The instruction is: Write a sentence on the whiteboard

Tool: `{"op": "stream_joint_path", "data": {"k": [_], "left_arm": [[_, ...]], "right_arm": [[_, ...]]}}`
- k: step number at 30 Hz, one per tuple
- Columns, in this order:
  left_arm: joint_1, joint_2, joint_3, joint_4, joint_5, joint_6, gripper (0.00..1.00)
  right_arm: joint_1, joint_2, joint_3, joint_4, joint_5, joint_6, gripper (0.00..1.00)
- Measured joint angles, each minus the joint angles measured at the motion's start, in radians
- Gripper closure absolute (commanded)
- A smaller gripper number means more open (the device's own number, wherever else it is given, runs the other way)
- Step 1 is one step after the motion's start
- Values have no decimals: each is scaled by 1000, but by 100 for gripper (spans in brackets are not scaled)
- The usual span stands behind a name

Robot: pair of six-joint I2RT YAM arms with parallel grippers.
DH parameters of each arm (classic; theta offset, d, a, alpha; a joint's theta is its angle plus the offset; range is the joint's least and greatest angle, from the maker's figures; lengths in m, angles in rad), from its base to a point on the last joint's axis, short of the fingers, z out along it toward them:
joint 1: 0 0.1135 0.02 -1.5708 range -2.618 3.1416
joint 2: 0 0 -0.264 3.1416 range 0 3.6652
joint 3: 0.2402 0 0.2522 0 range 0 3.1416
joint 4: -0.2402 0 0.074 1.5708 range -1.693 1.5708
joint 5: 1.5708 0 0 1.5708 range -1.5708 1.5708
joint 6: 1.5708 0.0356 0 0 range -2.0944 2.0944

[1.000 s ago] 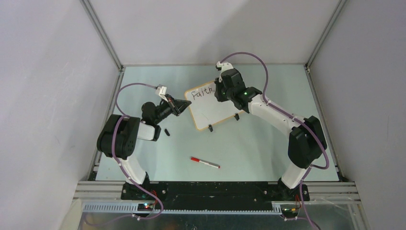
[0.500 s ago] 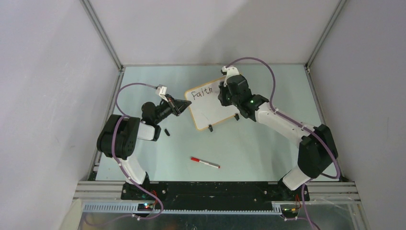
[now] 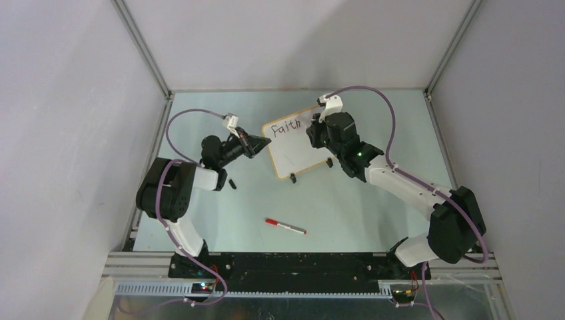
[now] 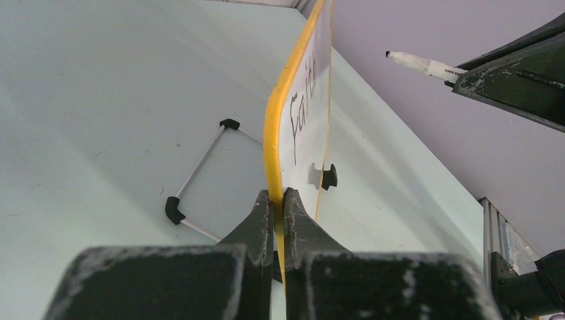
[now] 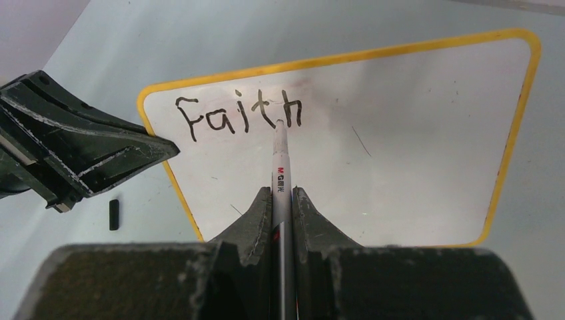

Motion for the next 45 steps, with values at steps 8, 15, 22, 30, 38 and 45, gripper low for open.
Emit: {"op": "stream_joint_path", "data": {"k": [8, 15, 22, 30, 38, 45], "left_arm": [[-13, 0, 20, -37, -1, 21, 98], [-14, 0, 19, -40, -6, 52, 76], [-19, -6, -39, -61, -21, 99, 54], [-19, -53, -103, -28, -68, 116, 1], [-2, -124, -237, 108, -172, 114, 1], [16, -130, -308, 241, -217, 92, 1]], "right_arm": [[2, -17, -32, 40, 18, 0, 100], [2, -36, -45, 64, 27, 0, 100], [5, -44, -62, 80, 30, 0, 100], [6, -48, -76, 91, 34, -1, 100], [8, -49, -77, 95, 34, 0, 100], [10, -61, -90, 116, 37, -1, 100]]}}
